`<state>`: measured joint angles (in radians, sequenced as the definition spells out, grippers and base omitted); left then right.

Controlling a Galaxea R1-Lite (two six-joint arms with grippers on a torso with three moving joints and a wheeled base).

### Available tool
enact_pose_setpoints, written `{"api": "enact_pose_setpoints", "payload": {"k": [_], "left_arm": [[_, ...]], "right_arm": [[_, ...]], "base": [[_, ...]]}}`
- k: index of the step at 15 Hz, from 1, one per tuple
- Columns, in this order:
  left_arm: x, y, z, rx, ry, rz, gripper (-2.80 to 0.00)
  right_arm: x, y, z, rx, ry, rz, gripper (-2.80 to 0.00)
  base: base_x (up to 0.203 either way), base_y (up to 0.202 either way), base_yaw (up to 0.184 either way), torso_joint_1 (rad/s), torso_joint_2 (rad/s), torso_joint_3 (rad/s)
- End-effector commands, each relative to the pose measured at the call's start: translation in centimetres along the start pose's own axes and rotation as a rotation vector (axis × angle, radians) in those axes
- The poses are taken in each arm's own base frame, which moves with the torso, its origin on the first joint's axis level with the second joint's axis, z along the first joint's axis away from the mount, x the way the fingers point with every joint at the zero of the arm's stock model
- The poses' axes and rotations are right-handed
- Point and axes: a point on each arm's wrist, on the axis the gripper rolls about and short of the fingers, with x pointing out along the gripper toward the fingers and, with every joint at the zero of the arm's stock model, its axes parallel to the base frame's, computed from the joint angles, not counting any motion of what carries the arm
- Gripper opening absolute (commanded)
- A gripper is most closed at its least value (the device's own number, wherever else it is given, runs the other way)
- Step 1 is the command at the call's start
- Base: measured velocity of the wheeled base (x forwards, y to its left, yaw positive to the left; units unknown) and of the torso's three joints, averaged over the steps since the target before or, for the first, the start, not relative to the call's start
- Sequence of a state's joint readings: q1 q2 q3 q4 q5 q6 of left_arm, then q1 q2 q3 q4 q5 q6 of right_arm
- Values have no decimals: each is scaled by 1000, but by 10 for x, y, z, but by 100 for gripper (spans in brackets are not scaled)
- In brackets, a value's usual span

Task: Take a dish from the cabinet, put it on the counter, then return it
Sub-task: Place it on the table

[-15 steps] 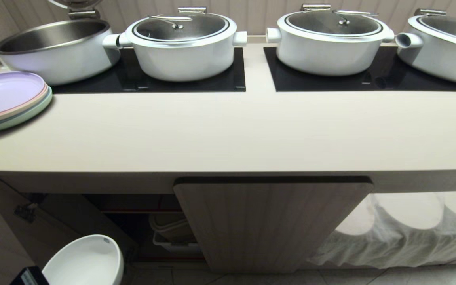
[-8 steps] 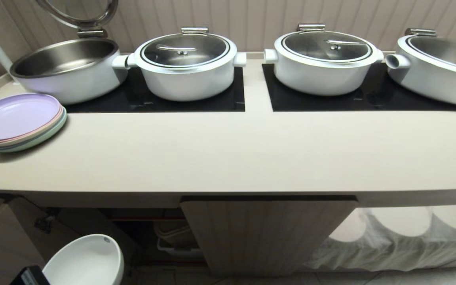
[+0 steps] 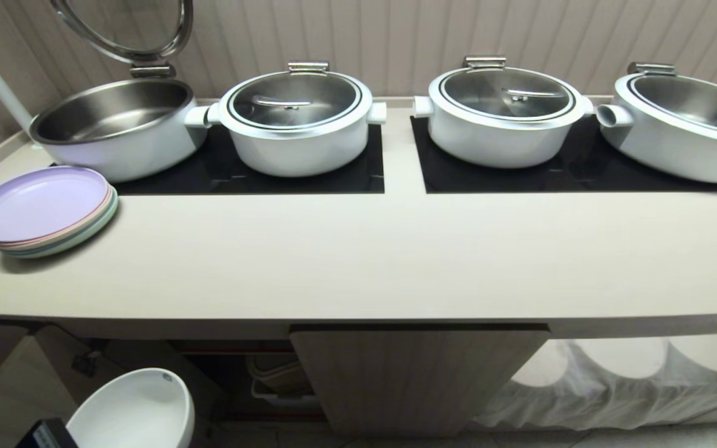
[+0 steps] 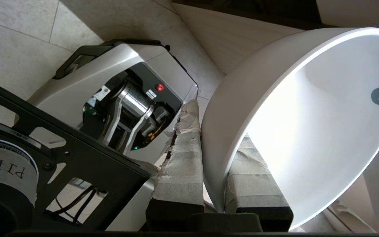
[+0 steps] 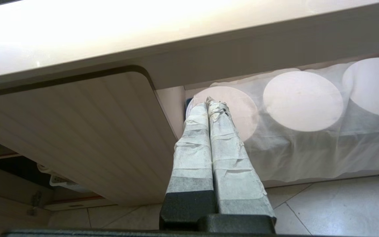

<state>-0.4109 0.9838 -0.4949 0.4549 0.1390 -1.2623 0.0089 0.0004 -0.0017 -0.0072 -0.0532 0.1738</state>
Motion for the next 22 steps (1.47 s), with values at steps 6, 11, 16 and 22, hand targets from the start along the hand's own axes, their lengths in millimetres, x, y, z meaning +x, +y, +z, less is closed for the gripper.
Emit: {"api": "enact_pose_setpoints", "payload": {"k": [6, 11, 16, 22], "left_arm": [[0, 0, 0, -5, -1, 1, -280], [-1, 0, 0, -5, -1, 0, -280], [-1, 1, 0, -5, -2, -2, -280], [-1, 1, 0, -6, -2, -1, -280]], "right_arm": [[0, 0, 0, 1, 0, 1, -280], [0, 0, 0, 0, 0, 1, -280], [0, 0, 0, -2, 1, 0, -280], [0, 0, 0, 9, -1, 0, -280]], "base": [[0, 0, 0, 169, -325, -164], [0, 0, 0, 160, -312, -153], [0, 0, 0, 119, -223, -118], [0, 0, 0, 74, -141, -66]]}}
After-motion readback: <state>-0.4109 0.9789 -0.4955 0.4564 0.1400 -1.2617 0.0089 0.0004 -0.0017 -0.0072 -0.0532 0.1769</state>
